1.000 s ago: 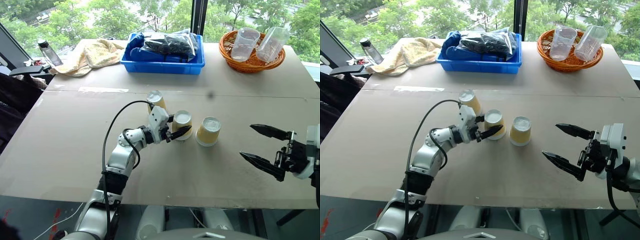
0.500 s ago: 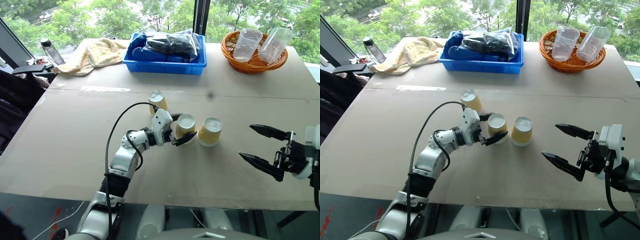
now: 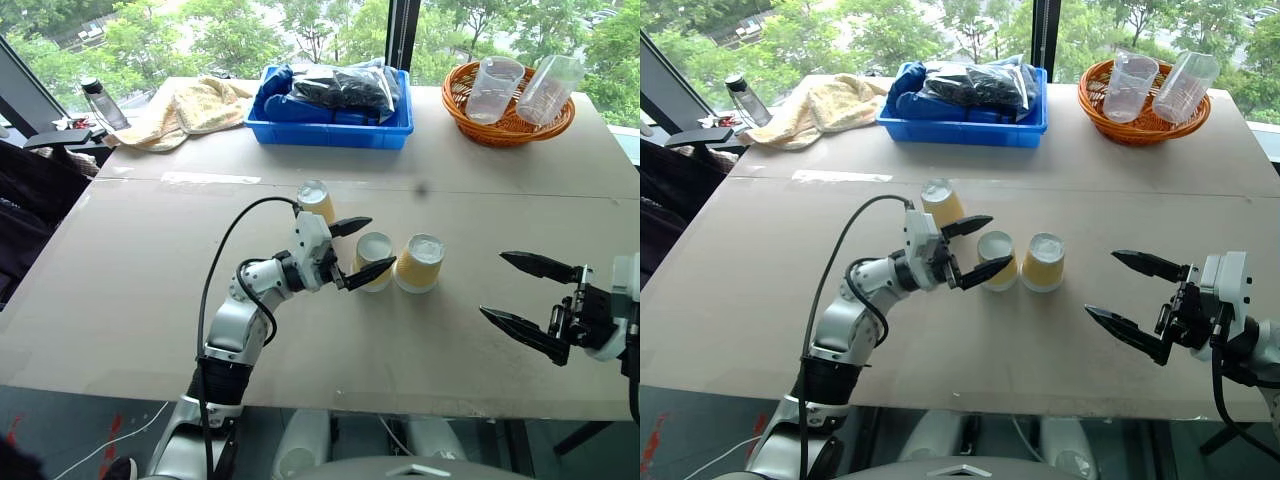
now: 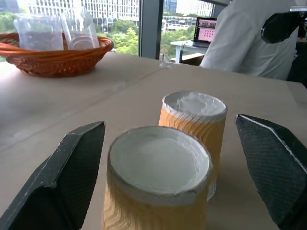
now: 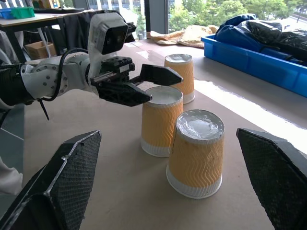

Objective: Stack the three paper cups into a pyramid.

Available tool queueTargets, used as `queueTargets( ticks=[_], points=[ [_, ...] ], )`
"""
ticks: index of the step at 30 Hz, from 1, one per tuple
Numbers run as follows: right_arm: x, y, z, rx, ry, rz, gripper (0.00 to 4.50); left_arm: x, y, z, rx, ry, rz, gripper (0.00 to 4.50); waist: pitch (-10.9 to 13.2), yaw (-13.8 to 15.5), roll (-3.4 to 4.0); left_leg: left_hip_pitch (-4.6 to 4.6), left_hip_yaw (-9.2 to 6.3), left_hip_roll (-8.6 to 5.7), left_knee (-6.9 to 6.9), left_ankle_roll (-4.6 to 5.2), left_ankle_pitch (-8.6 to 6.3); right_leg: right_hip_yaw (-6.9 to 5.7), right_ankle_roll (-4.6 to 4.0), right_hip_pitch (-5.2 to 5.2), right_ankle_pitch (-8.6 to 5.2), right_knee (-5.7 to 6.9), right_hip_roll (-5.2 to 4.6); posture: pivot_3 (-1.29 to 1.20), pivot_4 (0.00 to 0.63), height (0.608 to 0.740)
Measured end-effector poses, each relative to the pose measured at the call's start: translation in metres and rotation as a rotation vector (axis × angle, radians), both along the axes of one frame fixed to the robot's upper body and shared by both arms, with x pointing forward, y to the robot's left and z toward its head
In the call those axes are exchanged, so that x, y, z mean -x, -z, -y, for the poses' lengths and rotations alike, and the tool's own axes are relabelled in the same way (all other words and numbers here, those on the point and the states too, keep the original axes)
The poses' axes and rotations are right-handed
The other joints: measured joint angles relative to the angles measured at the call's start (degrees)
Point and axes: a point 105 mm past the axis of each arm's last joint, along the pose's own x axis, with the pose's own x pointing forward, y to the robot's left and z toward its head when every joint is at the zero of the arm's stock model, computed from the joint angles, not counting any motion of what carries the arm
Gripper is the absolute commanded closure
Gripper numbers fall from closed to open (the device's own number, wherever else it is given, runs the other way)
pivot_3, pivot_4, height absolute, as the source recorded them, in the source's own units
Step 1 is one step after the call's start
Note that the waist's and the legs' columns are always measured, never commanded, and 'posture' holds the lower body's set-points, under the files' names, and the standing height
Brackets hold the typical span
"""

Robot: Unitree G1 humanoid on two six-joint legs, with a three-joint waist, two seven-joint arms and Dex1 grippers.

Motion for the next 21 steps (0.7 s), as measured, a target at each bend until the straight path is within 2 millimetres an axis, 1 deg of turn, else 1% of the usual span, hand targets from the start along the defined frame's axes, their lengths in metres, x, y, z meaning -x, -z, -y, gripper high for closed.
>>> queueTargets(
  ticks=[2,4,6,7,8,9,10,11,12,14,17,21],
  points=[
    [-0.001,0.001,0.001,-0.002,0.002,-0.003,0.0,-0.001,-0.009,-0.004,0.027,-0.02,0.011,0.05,0.0,0.0,0.0,0.0,0.0,0.0,0.0,0.0,0.0,0.0,0.0,0.0,0.0,0.0,0.0,0.0,0.15,0.74],
    [-0.001,0.001,0.001,-0.003,0.002,-0.005,0.0,-0.006,-0.022,-0.009,0.076,-0.064,0.027,0.05,0.0,0.0,-0.01,-0.01,-0.02,0.0,0.02,0.01,0.0,-0.01,0.0,0.0,0.0,0.0,0.0,0.0,0.15,0.74],
    [-0.002,-0.001,0.001,-0.003,-0.002,0.004,0.0,-0.019,-0.042,-0.02,0.109,-0.179,0.085,0.05,0.0,0.0,-0.01,-0.01,-0.02,0.0,0.05,0.03,-0.02,-0.02,0.0,0.0,0.0,0.02,0.01,0.0,0.15,0.74],
    [-0.002,-0.002,0.0,-0.003,-0.004,0.01,0.0,-0.028,-0.051,-0.03,0.111,-0.261,0.119,0.05,0.0,0.0,-0.01,0.0,-0.02,0.0,0.06,0.03,-0.02,-0.01,0.0,0.01,0.0,0.02,0.01,0.0,0.15,0.74],
    [-0.002,-0.002,0.0,-0.002,-0.006,0.01,0.0,-0.035,-0.054,-0.038,0.106,-0.324,0.139,0.05,0.0,0.0,-0.01,0.01,-0.01,0.0,0.06,0.03,-0.02,-0.01,0.0,0.01,0.0,0.02,0.02,0.0,0.15,0.74],
    [-0.002,-0.002,0.001,-0.003,-0.007,0.009,0.0,-0.044,-0.053,-0.048,0.09,-0.406,0.142,0.05,0.0,-0.1,0.0,0.01,0.0,0.0,0.05,0.03,-0.02,0.01,0.0,0.01,0.0,0.02,0.02,0.0,0.15,0.74],
    [-0.002,-0.002,0.001,-0.004,-0.009,0.008,0.0,-0.05,-0.046,-0.057,0.061,-0.468,0.132,0.05,0.0,-0.1,-0.01,0.0,0.0,0.0,0.06,0.02,-0.01,-0.01,0.0,0.01,0.0,0.02,0.02,0.0,0.15,0.74],
    [-0.002,-0.002,0.001,-0.006,-0.01,0.007,0.0,-0.054,-0.04,-0.061,0.044,-0.499,0.118,0.05,0.0,0.0,-0.01,0.0,0.0,0.0,0.06,0.01,-0.01,-0.01,0.0,0.0,0.0,0.01,0.02,0.0,0.15,0.74],
    [-0.003,-0.003,0.002,-0.008,-0.011,0.009,0.0,-0.059,-0.028,-0.068,0.021,-0.549,0.085,0.05,0.0,0.0,-0.01,-0.01,-0.01,0.0,0.06,0.01,-0.01,-0.01,0.0,0.0,0.0,0.01,0.01,0.0,0.15,0.74],
    [-0.004,-0.003,0.002,-0.008,-0.012,0.01,0.0,-0.062,-0.012,-0.075,-0.017,-0.591,0.046,0.05,0.0,0.1,-0.03,-0.04,-0.03,0.0,0.06,0.01,0.0,-0.04,0.0,-0.01,0.0,0.01,0.0,0.0,0.15,0.74],
    [-0.004,-0.004,0.002,-0.009,-0.016,0.014,0.0,-0.064,0.0,-0.078,-0.053,-0.609,0.034,0.05,0.0,0.2,-0.04,-0.07,-0.07,0.0,0.08,-0.01,0.01,-0.09,0.0,-0.01,0.0,0.01,-0.01,0.0,0.15,0.74],
    [-0.005,-0.004,0.002,-0.009,-0.018,0.015,0.0,-0.068,0.01,-0.074,-0.055,-0.602,0.005,0.05,0.0,0.1,-0.04,-0.06,-0.06,-0.01,0.09,-0.02,0.01,-0.08,0.0,-0.01,0.0,0.01,-0.01,0.0,0.15,0.74]
  ],
)
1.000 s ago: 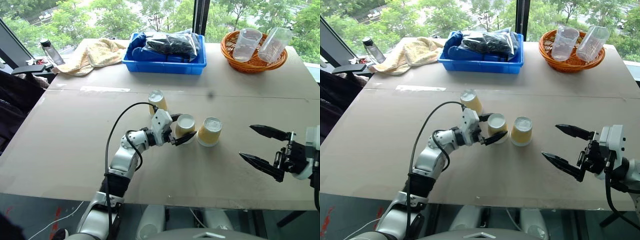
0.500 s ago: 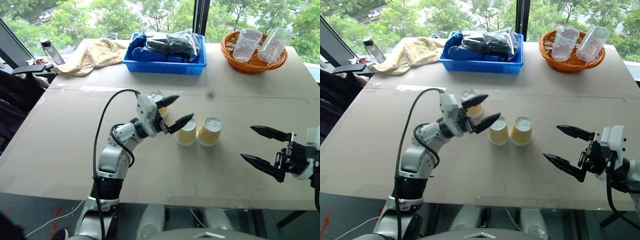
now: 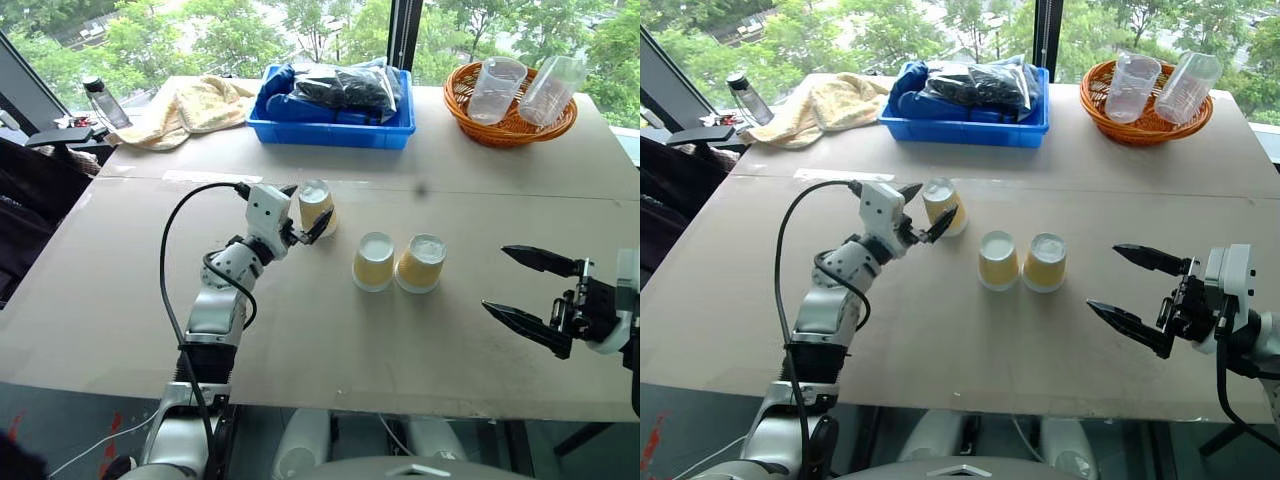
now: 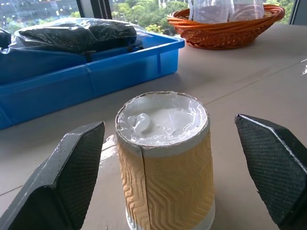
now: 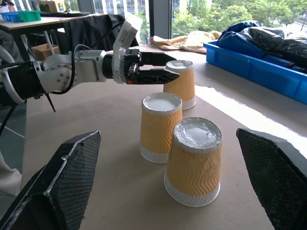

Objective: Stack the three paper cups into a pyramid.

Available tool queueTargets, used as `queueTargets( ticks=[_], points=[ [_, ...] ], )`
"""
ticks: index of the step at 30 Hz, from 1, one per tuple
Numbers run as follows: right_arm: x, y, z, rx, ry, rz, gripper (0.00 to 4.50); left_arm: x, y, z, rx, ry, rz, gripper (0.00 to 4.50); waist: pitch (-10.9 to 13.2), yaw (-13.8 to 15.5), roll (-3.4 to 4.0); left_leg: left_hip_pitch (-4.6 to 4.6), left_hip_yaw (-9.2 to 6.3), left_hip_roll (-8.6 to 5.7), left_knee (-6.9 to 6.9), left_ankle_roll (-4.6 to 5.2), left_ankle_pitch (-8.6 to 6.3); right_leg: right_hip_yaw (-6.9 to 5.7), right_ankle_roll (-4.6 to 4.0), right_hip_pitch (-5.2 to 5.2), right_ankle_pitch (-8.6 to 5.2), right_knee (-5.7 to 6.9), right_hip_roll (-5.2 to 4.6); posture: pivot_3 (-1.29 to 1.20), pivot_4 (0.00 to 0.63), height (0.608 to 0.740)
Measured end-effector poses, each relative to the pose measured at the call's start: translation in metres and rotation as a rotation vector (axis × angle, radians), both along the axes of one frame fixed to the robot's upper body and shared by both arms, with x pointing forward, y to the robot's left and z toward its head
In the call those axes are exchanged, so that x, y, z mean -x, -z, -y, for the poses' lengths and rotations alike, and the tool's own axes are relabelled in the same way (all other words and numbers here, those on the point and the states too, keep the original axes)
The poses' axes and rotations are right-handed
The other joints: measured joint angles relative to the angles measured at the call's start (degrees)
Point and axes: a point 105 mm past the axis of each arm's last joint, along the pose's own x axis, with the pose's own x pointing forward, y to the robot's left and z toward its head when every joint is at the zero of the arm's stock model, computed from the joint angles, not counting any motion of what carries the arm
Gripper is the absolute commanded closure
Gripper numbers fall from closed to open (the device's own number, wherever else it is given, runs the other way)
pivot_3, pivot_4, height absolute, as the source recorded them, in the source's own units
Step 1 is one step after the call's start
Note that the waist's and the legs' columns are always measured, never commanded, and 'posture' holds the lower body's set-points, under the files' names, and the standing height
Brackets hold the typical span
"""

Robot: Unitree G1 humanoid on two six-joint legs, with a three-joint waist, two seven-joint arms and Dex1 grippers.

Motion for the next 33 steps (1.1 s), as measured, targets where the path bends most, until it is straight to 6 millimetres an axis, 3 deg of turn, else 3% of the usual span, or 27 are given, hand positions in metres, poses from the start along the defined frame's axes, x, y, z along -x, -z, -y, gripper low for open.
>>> queueTargets(
  ticks=[8,13,18,25,27,33],
  points=[
    [-0.002,0.0,-0.001,0.0,-0.007,0.001,0.0,-0.026,0.008,0.001,-0.024,-0.048,-0.009,0.05,0.0,0.0,-0.01,-0.02,0.0,0.0,0.04,0.01,-0.01,-0.02,0.0,0.0,0.0,0.02,0.01,0.0,0.15,0.74],
    [-0.002,0.001,-0.002,-0.001,-0.01,-0.004,0.0,-0.03,0.007,0.005,-0.02,-0.038,0.004,0.05,0.0,0.0,-0.02,-0.03,0.0,-0.01,0.04,0.0,0.0,-0.02,0.0,0.0,0.0,0.01,0.0,0.0,0.15,0.74],
    [-0.002,-0.002,-0.004,-0.027,-0.008,0.002,0.0,-0.029,0.01,0.007,-0.012,-0.018,0.003,2.06,0.0,-0.1,-0.02,-0.03,0.0,0.0,0.05,-0.01,0.0,-0.02,0.0,-0.01,0.0,0.03,0.0,0.0,0.15,0.74],
    [-0.002,-0.004,-0.006,-0.042,0.0,0.011,0.0,-0.024,0.01,0.011,-0.003,0.015,0.015,2.15,0.0,0.0,-0.02,-0.03,0.0,0.0,0.06,-0.01,0.01,-0.03,0.0,-0.01,0.0,0.02,0.0,0.0,0.15,0.74],
    [-0.002,-0.004,-0.006,-0.042,0.001,0.011,0.0,-0.019,0.002,0.013,0.025,0.048,0.036,2.15,0.0,0.0,-0.02,-0.04,0.0,0.0,0.06,-0.02,0.01,-0.03,0.0,-0.01,0.0,0.03,0.0,0.0,0.15,0.74],
    [-0.002,-0.004,-0.005,-0.039,0.001,0.009,0.0,0.006,-0.046,0.03,0.075,0.289,0.098,2.15,0.0,-0.1,-0.02,-0.04,-0.01,0.0,0.07,-0.03,0.02,-0.02,0.0,-0.01,0.0,0.03,0.01,0.0,0.15,0.74]
  ],
)
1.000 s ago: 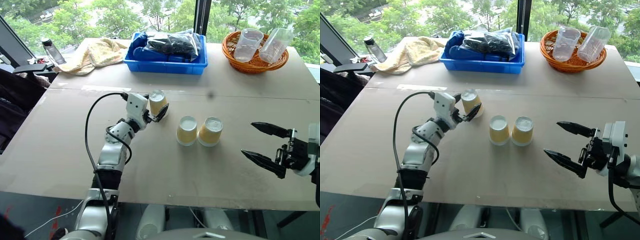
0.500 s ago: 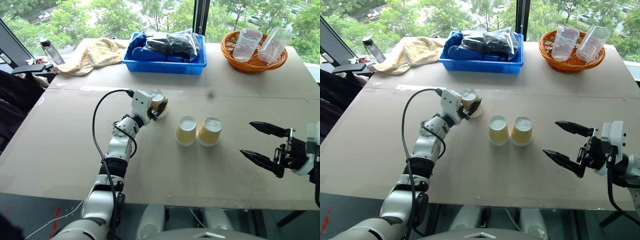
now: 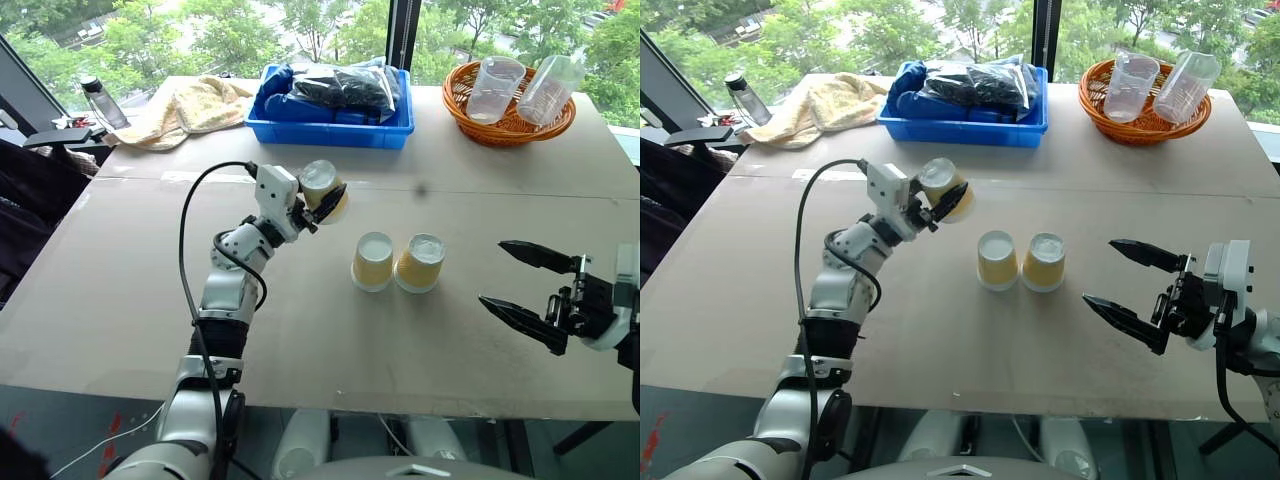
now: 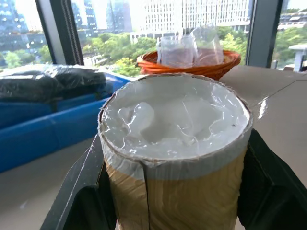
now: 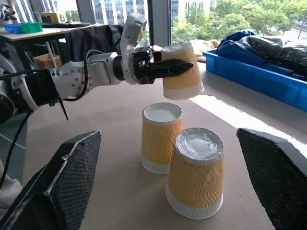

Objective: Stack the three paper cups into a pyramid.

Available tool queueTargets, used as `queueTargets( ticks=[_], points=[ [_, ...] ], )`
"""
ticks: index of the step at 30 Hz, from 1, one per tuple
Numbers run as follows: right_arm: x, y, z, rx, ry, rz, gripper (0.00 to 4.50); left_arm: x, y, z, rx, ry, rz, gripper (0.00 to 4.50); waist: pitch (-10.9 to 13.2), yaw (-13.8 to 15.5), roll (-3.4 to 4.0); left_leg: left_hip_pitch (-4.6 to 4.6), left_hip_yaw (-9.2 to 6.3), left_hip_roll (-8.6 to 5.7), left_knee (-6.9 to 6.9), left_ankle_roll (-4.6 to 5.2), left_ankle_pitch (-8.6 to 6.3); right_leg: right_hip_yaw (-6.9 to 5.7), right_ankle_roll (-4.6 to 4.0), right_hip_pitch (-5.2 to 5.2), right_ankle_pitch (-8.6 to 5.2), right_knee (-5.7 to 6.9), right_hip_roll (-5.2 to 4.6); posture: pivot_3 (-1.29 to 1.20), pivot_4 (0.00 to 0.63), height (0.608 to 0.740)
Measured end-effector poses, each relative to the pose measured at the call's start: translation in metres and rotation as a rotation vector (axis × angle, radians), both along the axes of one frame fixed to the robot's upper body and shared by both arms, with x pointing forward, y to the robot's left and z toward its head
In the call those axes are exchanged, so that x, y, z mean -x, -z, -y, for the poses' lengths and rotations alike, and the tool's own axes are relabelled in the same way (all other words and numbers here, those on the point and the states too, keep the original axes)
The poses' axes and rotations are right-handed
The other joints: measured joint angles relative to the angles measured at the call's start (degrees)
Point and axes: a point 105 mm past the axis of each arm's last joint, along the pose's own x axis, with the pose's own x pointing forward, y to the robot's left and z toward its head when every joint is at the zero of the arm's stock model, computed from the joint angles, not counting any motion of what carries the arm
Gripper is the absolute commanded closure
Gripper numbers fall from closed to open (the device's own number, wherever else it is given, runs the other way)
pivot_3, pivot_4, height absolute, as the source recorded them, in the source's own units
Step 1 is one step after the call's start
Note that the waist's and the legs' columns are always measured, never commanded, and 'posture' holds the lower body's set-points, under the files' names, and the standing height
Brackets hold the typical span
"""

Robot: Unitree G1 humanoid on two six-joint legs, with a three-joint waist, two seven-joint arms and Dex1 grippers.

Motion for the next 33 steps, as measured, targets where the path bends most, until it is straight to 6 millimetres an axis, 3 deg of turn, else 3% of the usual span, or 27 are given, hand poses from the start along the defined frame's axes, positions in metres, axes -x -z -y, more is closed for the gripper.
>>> queueTargets(
  ticks=[5,12,19,24,26,27,29,33],
  points=[
    [-0.001,0.0,0.002,0.012,0.003,-0.003,0.0,0.029,-0.022,0.035,-0.113,0.287,-0.024,2.15,0.0,0.1,0.0,0.0,-0.01,0.0,0.04,0.0,0.0,-0.01,0.0,0.02,0.0,0.0,0.01,0.0,0.15,0.74],
    [0.001,0.002,0.01,0.014,0.043,-0.013,0.0,0.045,-0.028,0.075,-0.163,0.491,-0.067,2.15,0.0,0.0,0.0,-0.02,0.0,0.0,0.06,0.01,0.0,0.0,0.0,0.02,0.0,0.0,0.05,0.0,0.15,0.74],
    [0.003,0.004,0.01,0.006,0.064,-0.023,0.0,0.046,-0.016,0.087,-0.184,0.547,-0.132,2.15,0.0,-0.1,0.0,0.0,0.01,0.01,0.06,0.01,-0.01,0.04,0.0,0.02,0.0,0.01,0.07,0.0,0.15,0.74],
    [0.005,0.005,0.008,0.005,0.065,-0.025,0.0,0.042,-0.012,0.085,-0.203,0.524,-0.13,2.15,0.0,0.0,0.0,0.0,0.01,0.0,0.07,0.01,0.0,0.04,0.0,0.02,0.0,0.01,0.07,0.0,0.15,0.74],
    [0.005,0.005,0.008,0.004,0.068,-0.025,0.0,0.042,-0.012,0.086,-0.203,0.523,-0.123,1.16,0.0,0.0,0.0,0.0,0.01,0.0,0.07,0.01,0.0,0.05,0.0,0.02,0.0,0.01,0.06,0.0,0.15,0.74],
    [0.005,0.005,0.008,0.004,0.071,-0.025,0.0,0.042,-0.012,0.086,-0.199,0.525,-0.124,0.95,0.0,0.0,0.0,0.0,0.01,0.0,0.07,0.01,0.0,0.05,0.0,0.02,0.0,0.01,0.06,0.0,0.15,0.74],
    [0.004,0.005,0.009,0.003,0.074,-0.024,0.0,0.043,-0.012,0.088,-0.195,0.537,-0.122,0.14,0.0,0.0,0.0,0.0,0.01,0.0,0.07,0.01,0.0,0.04,0.0,0.02,0.0,0.01,0.06,0.0,0.15,0.74],
    [0.004,0.005,0.009,0.003,0.075,-0.023,0.0,0.048,-0.011,0.091,-0.169,0.568,-0.116,0.04,0.0,-0.1,0.0,0.0,0.01,0.0,0.07,0.01,0.0,0.05,0.0,0.02,0.0,0.01,0.07,0.0,0.15,0.74]
  ],
)
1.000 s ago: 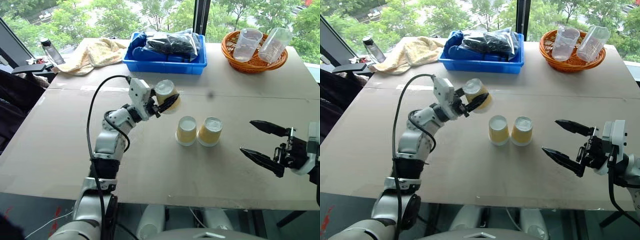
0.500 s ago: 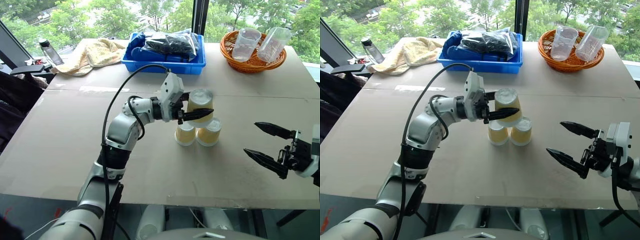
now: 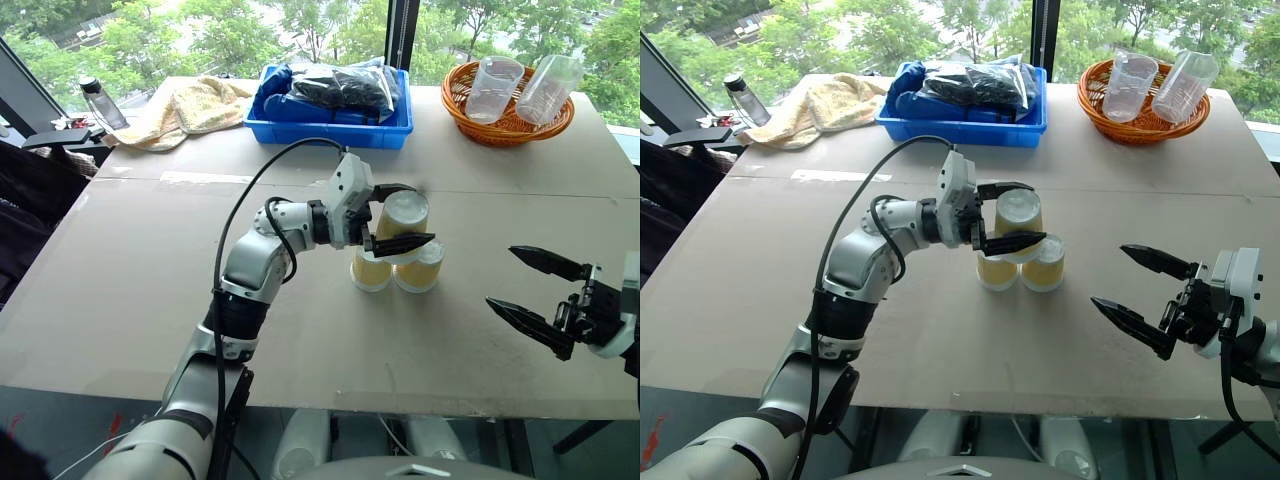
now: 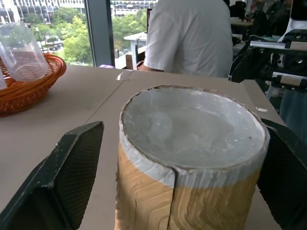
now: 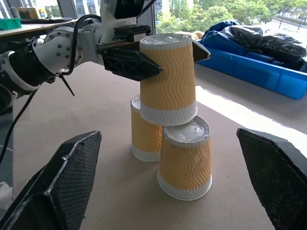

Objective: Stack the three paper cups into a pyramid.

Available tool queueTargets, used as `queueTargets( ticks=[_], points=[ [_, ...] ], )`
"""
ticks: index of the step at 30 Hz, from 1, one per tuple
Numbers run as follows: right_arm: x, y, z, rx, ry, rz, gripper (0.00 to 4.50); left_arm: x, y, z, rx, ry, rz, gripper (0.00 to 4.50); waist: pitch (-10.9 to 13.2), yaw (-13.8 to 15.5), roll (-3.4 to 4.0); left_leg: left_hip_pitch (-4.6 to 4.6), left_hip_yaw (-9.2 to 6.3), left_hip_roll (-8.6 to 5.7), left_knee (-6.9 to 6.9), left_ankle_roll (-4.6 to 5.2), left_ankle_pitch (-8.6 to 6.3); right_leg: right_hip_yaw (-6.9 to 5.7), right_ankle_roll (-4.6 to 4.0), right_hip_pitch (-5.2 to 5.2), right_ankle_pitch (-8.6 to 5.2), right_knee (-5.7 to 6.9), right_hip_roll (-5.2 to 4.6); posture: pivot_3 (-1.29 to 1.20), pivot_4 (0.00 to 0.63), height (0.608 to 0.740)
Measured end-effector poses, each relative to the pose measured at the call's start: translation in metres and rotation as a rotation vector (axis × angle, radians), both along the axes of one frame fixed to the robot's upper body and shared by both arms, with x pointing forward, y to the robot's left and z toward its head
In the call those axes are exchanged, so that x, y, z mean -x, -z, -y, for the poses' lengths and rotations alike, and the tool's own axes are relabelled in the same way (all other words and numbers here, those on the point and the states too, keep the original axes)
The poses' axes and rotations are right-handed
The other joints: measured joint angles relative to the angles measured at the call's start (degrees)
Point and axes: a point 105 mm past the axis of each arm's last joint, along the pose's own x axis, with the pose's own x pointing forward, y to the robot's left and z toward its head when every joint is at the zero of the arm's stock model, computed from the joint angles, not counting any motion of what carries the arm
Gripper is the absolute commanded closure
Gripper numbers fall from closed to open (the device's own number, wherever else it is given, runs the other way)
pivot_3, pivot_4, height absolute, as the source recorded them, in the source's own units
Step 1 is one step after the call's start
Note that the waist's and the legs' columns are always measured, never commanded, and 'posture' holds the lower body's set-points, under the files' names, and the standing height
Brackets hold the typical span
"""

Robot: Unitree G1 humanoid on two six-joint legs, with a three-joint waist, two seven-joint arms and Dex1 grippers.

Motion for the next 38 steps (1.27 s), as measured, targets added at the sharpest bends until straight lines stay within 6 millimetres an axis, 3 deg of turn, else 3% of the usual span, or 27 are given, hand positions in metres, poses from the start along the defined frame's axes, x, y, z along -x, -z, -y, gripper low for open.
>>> queueTargets(
  ticks=[8,15,18,21,25,27,29,30,33,34,38],
  points=[
    [0.0,0.0,0.0,0.001,-0.001,0.003,0.0,0.004,-0.007,-0.003,0.017,0.014,0.03,0.04,0.0,0.0,0.0,-0.01,0.0,0.0,0.01,0.0,0.0,0.0,0.0,0.0,0.0,0.0,0.0,0.0,0.15,0.74],
    [-0.002,-0.005,-0.001,-0.004,-0.008,0.023,0.0,0.005,-0.03,-0.002,0.122,-0.006,0.122,0.04,0.0,0.1,0.0,-0.02,0.0,0.0,0.03,0.0,0.0,-0.01,0.0,0.0,0.0,0.0,-0.01,0.0,0.15,0.74],
    [-0.002,-0.005,-0.002,-0.004,-0.01,0.025,0.0,0.006,-0.052,-0.003,0.213,-0.014,0.16,0.04,0.0,0.1,-0.01,-0.02,0.0,0.0,0.03,0.0,0.0,-0.01,0.0,0.0,0.0,0.0,0.0,0.0,0.15,0.74],
    [-0.002,-0.005,-0.001,-0.008,-0.01,0.025,0.0,0.0,-0.071,-0.017,0.277,-0.074,0.169,0.04,0.0,-0.1,-0.01,0.0,0.0,0.0,0.03,0.0,0.0,0.0,0.0,0.0,0.0,0.02,0.01,0.0,0.15,0.74],
    [-0.004,0.007,0.007,-0.031,0.037,0.006,0.0,-0.021,-0.076,-0.077,0.192,-0.306,0.172,0.04,0.0,-0.9,0.01,0.03,-0.01,0.03,-0.03,0.0,0.0,0.01,0.0,-0.01,0.0,0.02,0.03,0.0,0.15,0.74],
    [-0.003,0.022,0.016,-0.033,0.071,-0.037,0.0,-0.019,-0.063,-0.112,0.143,-0.406,0.138,0.04,0.0,-1.4,0.05,0.04,0.02,0.03,-0.08,0.0,0.0,0.08,0.0,-0.01,0.0,-0.05,0.0,0.0,0.15,0.74],
    [-0.004,0.038,0.027,-0.044,0.115,-0.063,0.0,-0.007,-0.023,-0.146,0.029,-0.514,0.044,0.04,0.0,-1.8,0.07,0.09,0.07,0.04,-0.18,0.0,0.0,0.22,0.0,-0.02,-0.01,-0.13,-0.01,0.0,0.15,0.74],
    [-0.004,0.046,0.032,-0.035,0.132,-0.079,0.0,-0.003,-0.001,-0.154,-0.003,-0.543,-0.032,0.04,0.0,-1.6,0.13,0.1,0.08,0.02,-0.18,0.01,-0.01,0.21,0.01,-0.01,-0.01,-0.11,-0.07,0.0,0.15,0.74],
    [-0.008,0.061,0.038,0.022,0.133,-0.072,0.0,0.022,0.053,-0.161,-0.079,-0.602,-0.185,0.04,0.1,-1.1,0.09,0.12,0.05,0.02,-0.16,0.07,-0.05,0.16,0.01,0.01,-0.01,-0.11,-0.13,0.0,0.15,0.74],
    [-0.011,0.076,0.042,0.033,0.143,-0.09,0.0,0.035,0.088,-0.165,-0.128,-0.678,-0.239,0.04,0.1,-0.7,0.09,0.19,0.03,0.02,-0.15,0.16,-0.1,0.13,0.01,0.05,-0.01,-0.05,-0.14,0.0,0.15,0.74],
    [-0.021,0.09,0.041,0.04,0.131,-0.094,0.0,0.05,0.114,-0.165,-0.166,-0.735,-0.251,0.04,0.1,-0.2,0.23,0.27,0.02,0.03,-0.16,0.28,-0.17,0.12,-0.03,0.1,0.01,0.01,-0.12,0.0,0.15,0.74]
  ],
)
